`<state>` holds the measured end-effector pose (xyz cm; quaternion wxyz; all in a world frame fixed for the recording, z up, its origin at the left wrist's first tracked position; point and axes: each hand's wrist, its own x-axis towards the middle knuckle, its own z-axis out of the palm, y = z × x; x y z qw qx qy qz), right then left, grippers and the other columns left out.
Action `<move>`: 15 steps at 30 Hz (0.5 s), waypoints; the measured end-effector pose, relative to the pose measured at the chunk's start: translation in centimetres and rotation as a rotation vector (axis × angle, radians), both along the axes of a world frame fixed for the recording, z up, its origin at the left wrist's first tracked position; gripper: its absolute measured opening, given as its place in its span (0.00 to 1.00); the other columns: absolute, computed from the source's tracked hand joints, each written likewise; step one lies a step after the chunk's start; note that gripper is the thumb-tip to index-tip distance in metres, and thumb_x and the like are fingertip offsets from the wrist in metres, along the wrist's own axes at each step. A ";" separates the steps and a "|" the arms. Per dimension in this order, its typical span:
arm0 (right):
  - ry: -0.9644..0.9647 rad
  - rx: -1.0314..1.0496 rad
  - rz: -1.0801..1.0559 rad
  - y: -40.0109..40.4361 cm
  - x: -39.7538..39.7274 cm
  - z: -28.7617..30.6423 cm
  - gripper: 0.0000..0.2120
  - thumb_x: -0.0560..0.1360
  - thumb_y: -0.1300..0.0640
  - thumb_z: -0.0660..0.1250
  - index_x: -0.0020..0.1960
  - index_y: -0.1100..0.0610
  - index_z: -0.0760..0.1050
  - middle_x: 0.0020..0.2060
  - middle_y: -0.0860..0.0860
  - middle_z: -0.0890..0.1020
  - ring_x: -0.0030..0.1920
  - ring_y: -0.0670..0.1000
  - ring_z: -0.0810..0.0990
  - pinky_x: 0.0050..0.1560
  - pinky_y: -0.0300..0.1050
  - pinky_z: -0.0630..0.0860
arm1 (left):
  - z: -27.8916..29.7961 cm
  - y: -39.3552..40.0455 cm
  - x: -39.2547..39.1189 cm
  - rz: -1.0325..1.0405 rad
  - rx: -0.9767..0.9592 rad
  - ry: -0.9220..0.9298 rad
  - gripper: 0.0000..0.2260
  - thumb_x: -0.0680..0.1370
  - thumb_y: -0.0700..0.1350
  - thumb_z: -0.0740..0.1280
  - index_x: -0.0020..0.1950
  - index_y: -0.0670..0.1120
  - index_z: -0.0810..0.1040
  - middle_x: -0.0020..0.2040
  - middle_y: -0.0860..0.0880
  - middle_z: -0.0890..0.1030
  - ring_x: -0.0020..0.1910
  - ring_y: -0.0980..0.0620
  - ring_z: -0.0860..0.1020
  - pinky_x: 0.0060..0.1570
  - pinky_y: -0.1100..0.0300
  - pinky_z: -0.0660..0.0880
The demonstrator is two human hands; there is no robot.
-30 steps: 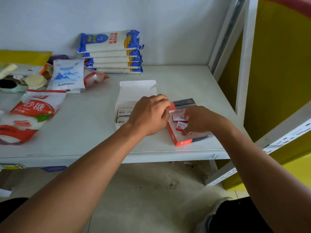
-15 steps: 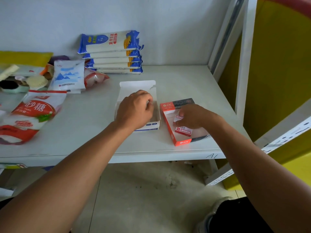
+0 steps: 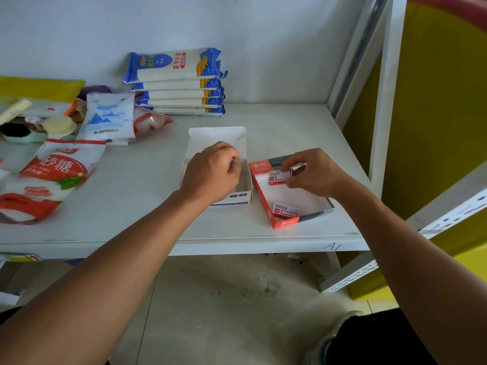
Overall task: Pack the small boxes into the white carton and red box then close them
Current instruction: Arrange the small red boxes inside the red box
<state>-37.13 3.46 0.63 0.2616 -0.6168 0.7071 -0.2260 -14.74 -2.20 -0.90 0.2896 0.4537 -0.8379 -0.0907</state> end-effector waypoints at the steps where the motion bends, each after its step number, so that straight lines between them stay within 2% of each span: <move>1: 0.006 0.035 0.011 0.0 -0.2 -0.3 0.11 0.70 0.61 0.75 0.52 0.55 0.81 0.52 0.47 0.78 0.42 0.47 0.78 0.33 0.30 0.74 | 0.0 0.0 -0.1 -0.001 0.006 -0.001 0.08 0.75 0.44 0.61 0.46 0.45 0.79 0.49 0.49 0.80 0.46 0.44 0.78 0.46 0.50 0.76; 3: 0.033 0.067 0.024 -0.1 -0.4 -1.1 0.12 0.70 0.63 0.74 0.52 0.53 0.81 0.53 0.48 0.79 0.43 0.48 0.79 0.40 0.34 0.77 | 0.0 0.1 -0.3 -0.002 0.016 -0.003 0.07 0.75 0.44 0.61 0.46 0.45 0.79 0.50 0.49 0.80 0.46 0.44 0.78 0.47 0.49 0.76; 5: 0.022 0.049 0.027 -0.3 -0.5 -1.8 0.15 0.70 0.64 0.73 0.54 0.53 0.80 0.54 0.48 0.80 0.49 0.49 0.80 0.45 0.37 0.77 | 0.0 0.1 -0.4 -0.006 0.021 -0.006 0.07 0.75 0.44 0.62 0.46 0.45 0.79 0.50 0.49 0.80 0.46 0.44 0.78 0.47 0.50 0.76; 8: -0.039 0.043 0.035 -0.4 -0.1 -2.3 0.17 0.71 0.66 0.73 0.57 0.52 0.80 0.53 0.48 0.80 0.51 0.50 0.81 0.44 0.37 0.78 | -0.2 0.0 -0.4 -0.018 0.012 -0.022 0.06 0.76 0.44 0.62 0.45 0.45 0.78 0.49 0.49 0.80 0.45 0.45 0.78 0.46 0.51 0.76; 15: 0.019 0.016 0.034 -0.6 0.6 -2.8 0.18 0.71 0.61 0.74 0.60 0.52 0.78 0.54 0.48 0.79 0.52 0.50 0.80 0.48 0.38 0.77 | -0.4 -0.2 -0.3 -0.024 0.006 -0.017 0.07 0.76 0.44 0.61 0.44 0.45 0.78 0.48 0.49 0.80 0.44 0.46 0.78 0.44 0.52 0.76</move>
